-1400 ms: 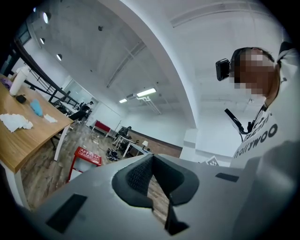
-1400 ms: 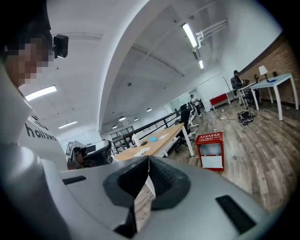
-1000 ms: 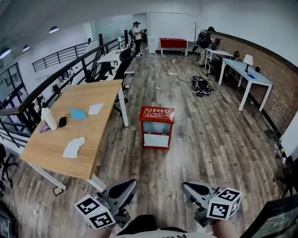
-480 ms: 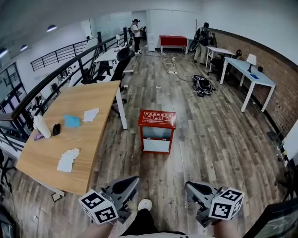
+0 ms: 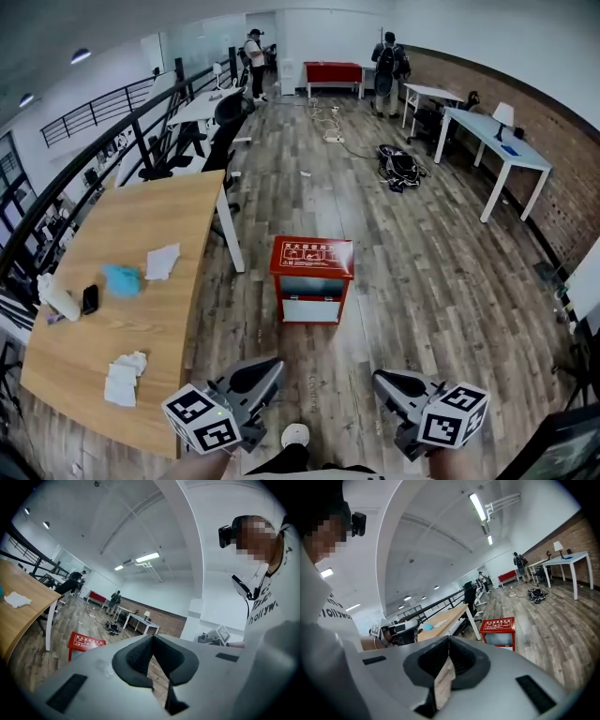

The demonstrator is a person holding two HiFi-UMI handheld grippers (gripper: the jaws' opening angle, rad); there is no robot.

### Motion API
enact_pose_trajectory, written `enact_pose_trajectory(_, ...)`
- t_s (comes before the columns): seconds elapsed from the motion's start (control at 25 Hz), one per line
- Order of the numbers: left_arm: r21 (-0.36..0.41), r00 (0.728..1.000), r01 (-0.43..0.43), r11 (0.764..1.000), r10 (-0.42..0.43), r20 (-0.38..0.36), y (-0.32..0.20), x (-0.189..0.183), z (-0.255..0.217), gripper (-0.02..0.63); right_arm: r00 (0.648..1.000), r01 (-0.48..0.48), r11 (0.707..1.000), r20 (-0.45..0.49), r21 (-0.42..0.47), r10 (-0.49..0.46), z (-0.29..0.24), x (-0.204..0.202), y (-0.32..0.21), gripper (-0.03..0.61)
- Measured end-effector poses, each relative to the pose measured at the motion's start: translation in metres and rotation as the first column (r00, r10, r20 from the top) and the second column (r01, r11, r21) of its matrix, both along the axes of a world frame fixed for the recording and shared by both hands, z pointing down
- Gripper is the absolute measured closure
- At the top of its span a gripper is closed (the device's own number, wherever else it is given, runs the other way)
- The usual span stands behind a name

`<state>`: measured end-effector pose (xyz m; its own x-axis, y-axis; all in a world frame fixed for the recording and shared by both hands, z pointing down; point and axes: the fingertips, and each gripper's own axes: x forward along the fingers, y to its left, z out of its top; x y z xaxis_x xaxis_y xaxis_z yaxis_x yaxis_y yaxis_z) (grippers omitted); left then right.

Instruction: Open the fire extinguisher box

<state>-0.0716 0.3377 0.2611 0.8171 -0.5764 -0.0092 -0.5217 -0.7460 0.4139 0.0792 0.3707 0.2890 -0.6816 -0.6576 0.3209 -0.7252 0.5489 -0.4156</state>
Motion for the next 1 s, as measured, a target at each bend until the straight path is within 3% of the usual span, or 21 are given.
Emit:
enact_pose_trajectory(0.28, -0.017, 1.000, -0.013, 1.000, 0.012, -0.028, -0.079, -0.020, -0.001, 0.609, 0.997, 0.007, 1.000, -0.078, 0.002, -0.007, 0.003, -0.026, -0.076, 0.569)
enact_pose_trajectory(0.44, -0.020, 1.000, -0.015, 1.000, 0.015, -0.009, -0.111, -0.030, 0.004, 0.607, 0.991, 0.029, 1.000, -0.134, 0.008, -0.027, 0.006, -0.039, -0.109, 0.569)
enact_pose_trajectory(1.0, -0.018, 1.000, -0.029, 0.999, 0.029, -0.003, -0.197, -0.045, 0.015, 0.609, 0.988, -0.025, 1.000, -0.155, -0.009, 0.023, 0.023, -0.048, -0.191, 0.569)
